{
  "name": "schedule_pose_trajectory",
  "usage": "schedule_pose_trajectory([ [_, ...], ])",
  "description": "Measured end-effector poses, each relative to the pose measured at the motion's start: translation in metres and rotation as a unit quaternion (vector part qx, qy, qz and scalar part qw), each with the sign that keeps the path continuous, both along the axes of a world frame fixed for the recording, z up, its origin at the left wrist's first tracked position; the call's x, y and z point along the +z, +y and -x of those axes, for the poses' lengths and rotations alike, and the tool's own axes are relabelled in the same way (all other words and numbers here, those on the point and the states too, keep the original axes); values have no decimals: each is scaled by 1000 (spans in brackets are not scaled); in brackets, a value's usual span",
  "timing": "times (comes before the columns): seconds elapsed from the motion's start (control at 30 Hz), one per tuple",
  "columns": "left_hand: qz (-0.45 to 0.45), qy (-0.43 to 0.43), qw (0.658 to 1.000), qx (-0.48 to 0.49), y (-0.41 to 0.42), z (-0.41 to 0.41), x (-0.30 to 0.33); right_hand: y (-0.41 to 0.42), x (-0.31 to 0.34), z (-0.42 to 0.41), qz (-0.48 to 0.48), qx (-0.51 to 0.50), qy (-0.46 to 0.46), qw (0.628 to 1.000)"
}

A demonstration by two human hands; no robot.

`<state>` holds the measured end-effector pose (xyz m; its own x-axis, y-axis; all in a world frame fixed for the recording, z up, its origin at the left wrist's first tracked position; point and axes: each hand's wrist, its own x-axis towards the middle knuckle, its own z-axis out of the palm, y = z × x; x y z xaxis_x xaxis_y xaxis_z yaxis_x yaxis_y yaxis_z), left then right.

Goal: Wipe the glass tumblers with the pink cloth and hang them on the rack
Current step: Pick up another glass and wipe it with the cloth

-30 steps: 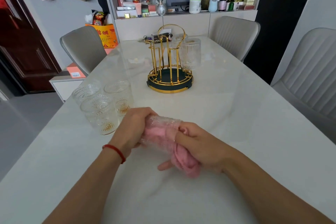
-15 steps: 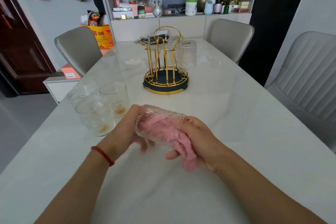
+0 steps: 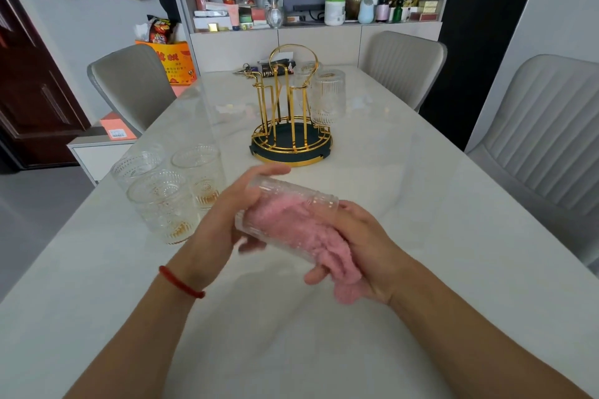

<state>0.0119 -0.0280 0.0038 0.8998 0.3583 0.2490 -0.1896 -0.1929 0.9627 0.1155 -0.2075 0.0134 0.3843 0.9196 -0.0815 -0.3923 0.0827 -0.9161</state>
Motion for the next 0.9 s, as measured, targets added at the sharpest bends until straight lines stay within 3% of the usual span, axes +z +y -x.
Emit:
schedule_pose_trajectory([
  [0.07,133,163,978,8,0,0,4,0,-4,-2,35,15,-152,988],
  [0.13,122,239,957,112,-13,-6,1,5,-15,-1,84,42,-211,973],
  [0.17,110,227,955,157,-16,-10,-2,7,-19,-1,94,44,-201,974],
  [0.23,71,101,971,205,-26,-11,-4,8,-21,-1,63,41,-140,987],
  [0.27,-2,-8,976,216,-30,-10,-4,7,-20,-3,35,39,-56,997],
  [0.33,-178,-176,950,188,-27,-6,-5,4,-16,-3,-50,89,124,987],
  [0.4,-257,-203,936,127,-21,-7,-8,2,-14,-5,-74,99,165,979],
  [0.43,-221,-162,957,99,-19,-7,-7,1,-14,-10,-53,71,117,989],
  [0.5,-59,-21,998,29,-13,-4,-6,-3,-10,-17,1,19,-40,999],
  [0.57,112,137,984,3,-8,-4,-4,-5,-10,-21,52,21,-201,978],
  [0.6,141,197,970,33,-8,-5,-4,-3,-13,-19,86,46,-257,961],
  [0.67,133,218,960,117,-19,-9,-6,2,-20,-15,133,66,-249,957],
  [0.73,114,121,970,179,-29,-10,-5,5,-24,-13,86,38,-190,977],
  [0.77,47,21,979,199,-33,-10,-6,4,-25,-12,54,23,-110,992],
  [0.83,-138,-161,955,207,-32,-8,-7,1,-20,-10,-21,55,79,995],
  [0.9,-221,-196,944,149,-22,-7,-11,2,-19,-7,-81,110,156,978],
])
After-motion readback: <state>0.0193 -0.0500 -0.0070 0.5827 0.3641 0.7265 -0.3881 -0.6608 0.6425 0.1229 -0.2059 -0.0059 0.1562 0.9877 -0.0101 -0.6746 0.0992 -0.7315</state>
